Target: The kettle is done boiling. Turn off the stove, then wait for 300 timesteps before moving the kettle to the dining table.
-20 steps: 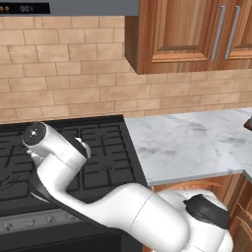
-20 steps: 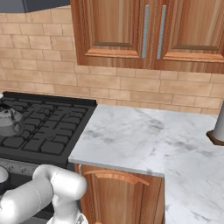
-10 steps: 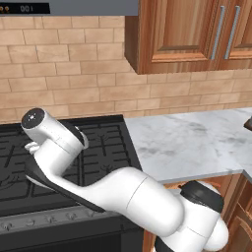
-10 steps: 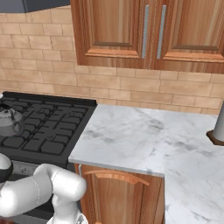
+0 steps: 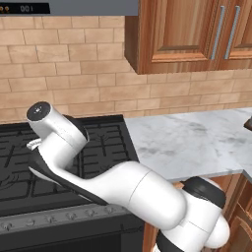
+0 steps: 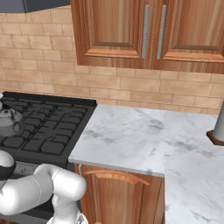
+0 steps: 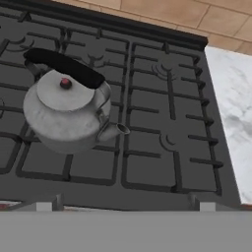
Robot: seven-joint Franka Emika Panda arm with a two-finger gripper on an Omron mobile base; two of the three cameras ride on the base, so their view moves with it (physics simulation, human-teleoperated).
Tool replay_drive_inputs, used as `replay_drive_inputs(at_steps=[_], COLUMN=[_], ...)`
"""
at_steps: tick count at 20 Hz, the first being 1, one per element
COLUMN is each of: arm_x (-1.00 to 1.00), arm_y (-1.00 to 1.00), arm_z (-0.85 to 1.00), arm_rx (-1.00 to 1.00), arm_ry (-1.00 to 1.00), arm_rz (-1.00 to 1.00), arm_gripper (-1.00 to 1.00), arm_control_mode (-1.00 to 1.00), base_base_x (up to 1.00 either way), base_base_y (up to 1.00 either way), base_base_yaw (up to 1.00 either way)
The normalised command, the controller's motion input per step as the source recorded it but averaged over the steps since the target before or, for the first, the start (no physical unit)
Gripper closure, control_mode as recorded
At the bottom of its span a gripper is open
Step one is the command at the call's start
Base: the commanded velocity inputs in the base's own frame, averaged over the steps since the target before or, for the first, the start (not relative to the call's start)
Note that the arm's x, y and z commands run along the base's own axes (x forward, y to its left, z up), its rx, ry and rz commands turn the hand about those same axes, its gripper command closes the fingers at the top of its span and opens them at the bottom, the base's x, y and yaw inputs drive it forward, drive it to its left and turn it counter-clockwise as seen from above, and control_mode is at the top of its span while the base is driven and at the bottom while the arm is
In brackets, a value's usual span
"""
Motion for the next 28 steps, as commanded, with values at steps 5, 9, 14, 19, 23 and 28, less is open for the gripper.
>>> replay_drive_inputs(at_steps=[5, 9, 14, 19, 23, 28], arm_x=[0.0, 0.07, 0.37, 0.33, 0.17, 0.23], arm_y=[-0.19, -0.18, -0.1, -0.02, 0.0, 0.0], arm_z=[0.0, 0.0, -0.02, -0.06, -0.18, -0.15], arm_rx=[0.0, 0.0, 0.0, 0.0, 0.01, 0.03], arm_ry=[0.0, 0.0, 0.0, 0.0, 0.0, 0.02], arm_rz=[0.03, 0.05, 0.09, 0.11, 0.08, 0.07], arm_gripper=[-1.0, -1.0, -1.0, -1.0, -1.0, -1.0], arm_control_mode=[-1.0, -1.0, -1.0, -1.0, -1.0, -1.0], base_base_x=[0.0, 0.0, 0.0, 0.0, 0.0, 0.0], base_base_y=[0.0, 0.0, 0.0, 0.0, 0.0, 0.0], base_base_yaw=[0.0, 0.0, 0.0, 0.0, 0.0, 0.0])
